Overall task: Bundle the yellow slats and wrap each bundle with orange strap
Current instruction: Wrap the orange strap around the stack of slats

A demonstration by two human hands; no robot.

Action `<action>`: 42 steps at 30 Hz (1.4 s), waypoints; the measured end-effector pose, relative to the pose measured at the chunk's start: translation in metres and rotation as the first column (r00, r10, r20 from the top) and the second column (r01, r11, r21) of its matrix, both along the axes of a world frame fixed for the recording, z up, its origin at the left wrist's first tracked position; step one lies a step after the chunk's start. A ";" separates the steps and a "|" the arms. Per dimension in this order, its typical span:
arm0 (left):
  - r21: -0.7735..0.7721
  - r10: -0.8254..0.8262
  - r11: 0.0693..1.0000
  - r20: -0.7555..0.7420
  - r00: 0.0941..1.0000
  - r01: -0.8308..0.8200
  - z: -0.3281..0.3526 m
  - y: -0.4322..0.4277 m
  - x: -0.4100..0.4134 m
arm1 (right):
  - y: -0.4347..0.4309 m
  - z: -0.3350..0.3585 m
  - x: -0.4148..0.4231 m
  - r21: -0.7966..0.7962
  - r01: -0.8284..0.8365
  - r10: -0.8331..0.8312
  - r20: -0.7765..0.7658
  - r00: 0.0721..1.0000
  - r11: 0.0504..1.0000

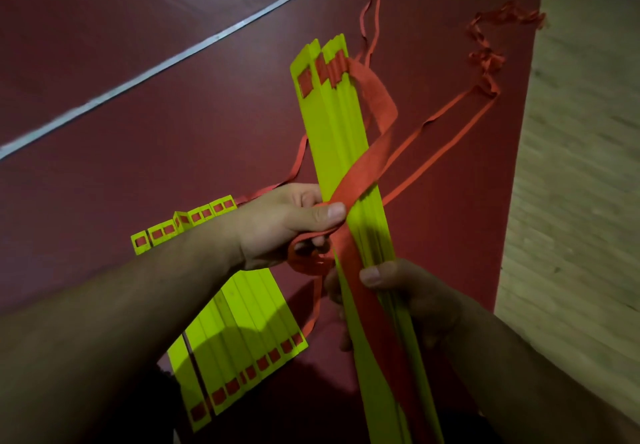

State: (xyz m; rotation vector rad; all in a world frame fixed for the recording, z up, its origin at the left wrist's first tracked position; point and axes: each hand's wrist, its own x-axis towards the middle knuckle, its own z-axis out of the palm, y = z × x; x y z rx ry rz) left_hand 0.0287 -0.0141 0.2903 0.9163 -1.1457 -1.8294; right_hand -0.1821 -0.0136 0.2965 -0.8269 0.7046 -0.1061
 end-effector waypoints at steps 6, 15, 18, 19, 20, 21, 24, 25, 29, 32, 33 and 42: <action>0.025 0.364 0.931 0.032 0.931 -0.365 0.019 -0.003 -0.005 | -0.017 -0.006 -0.002 -0.258 0.214 -0.208 0.052 0.977 0.942; 0.177 0.609 0.779 0.017 0.793 -0.602 0.040 -0.020 0.004 | 0.003 -0.019 0.016 -0.905 -0.174 -0.501 -0.365 0.784 0.387; -0.012 0.536 0.842 0.136 0.833 -0.540 0.036 -0.020 0.017 | 0.009 -0.015 0.023 -0.932 -0.182 -0.603 -0.343 0.720 0.314; -0.120 0.490 0.872 0.217 0.844 -0.475 0.035 -0.018 0.022 | 0.007 -0.012 0.022 -0.933 -0.146 -0.606 -0.328 0.725 0.330; -0.207 0.447 0.892 0.280 0.850 -0.401 0.032 -0.017 0.028 | 0.005 -0.008 0.019 -0.922 -0.086 -0.597 -0.314 0.738 0.378; -0.256 0.416 0.903 0.317 0.852 -0.346 0.030 -0.016 0.033 | 0.002 -0.004 0.016 -0.888 0.003 -0.577 -0.296 0.761 0.459; -0.287 0.376 0.912 0.294 0.879 -0.294 0.025 -0.012 0.035 | -0.002 0.000 0.008 -0.624 0.264 -0.430 -0.130 0.893 0.735; -0.282 0.348 0.921 0.284 0.894 -0.269 0.024 -0.011 0.033 | -0.001 -0.002 0.006 -0.544 0.273 -0.372 -0.077 0.925 0.793; -0.191 0.183 0.970 0.172 0.968 -0.149 0.013 -0.010 0.029 | 0.006 -0.003 0.002 -0.096 0.110 -0.091 0.188 0.978 0.989; -0.186 0.213 0.964 0.124 0.969 -0.188 0.006 -0.009 0.027 | 0.004 -0.003 -0.003 0.061 -0.019 0.000 0.303 0.953 0.998; -0.200 0.245 0.955 0.121 0.962 -0.219 0.005 -0.008 0.023 | 0.002 -0.002 -0.005 0.052 -0.033 0.017 0.293 0.956 0.998; -0.154 0.570 0.822 0.208 0.795 -0.549 0.018 -0.019 0.021 | -0.018 0.002 -0.010 -0.368 0.129 -0.197 -0.153 0.968 0.921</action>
